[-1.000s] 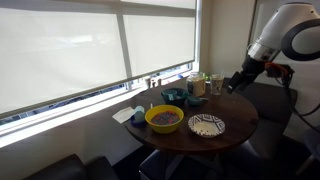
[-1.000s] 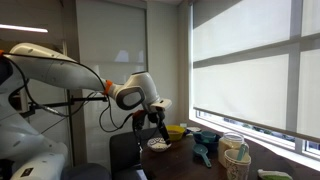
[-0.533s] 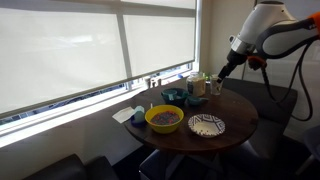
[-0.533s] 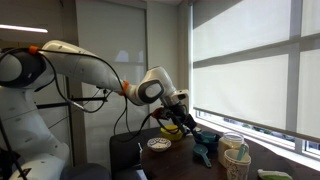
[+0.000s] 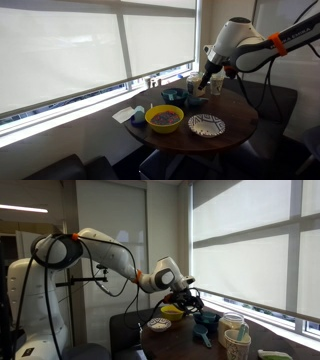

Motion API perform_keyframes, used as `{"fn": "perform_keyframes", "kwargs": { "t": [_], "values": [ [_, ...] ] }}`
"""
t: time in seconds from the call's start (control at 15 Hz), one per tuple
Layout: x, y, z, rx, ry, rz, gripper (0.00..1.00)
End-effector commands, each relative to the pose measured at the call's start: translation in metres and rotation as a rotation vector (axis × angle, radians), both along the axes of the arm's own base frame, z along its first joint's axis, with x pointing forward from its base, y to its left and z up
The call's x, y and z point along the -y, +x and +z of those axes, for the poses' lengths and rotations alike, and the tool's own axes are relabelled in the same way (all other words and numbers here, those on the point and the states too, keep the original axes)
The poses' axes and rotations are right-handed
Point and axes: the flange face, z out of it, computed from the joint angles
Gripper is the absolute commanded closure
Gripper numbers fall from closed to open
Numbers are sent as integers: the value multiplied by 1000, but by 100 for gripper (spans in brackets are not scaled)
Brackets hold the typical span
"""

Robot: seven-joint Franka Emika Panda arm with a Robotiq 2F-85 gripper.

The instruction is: Pick up the blue measuring spoon from the table and put it in the yellow bowl

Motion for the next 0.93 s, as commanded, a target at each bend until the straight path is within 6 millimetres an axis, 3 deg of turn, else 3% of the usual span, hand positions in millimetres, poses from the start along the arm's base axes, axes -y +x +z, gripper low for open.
{"fn": "perform_keyframes", "kwargs": {
  "t": [0.0,0.2,0.6,0.87],
  "values": [
    [-3,3,-4,-8,1,8,0],
    [-4,5,-6,-11,0,13,0],
    [-52,17,-50,-74,67,28,0],
    [-43,24,-79,-115,123,-35,0]
  ]
}}
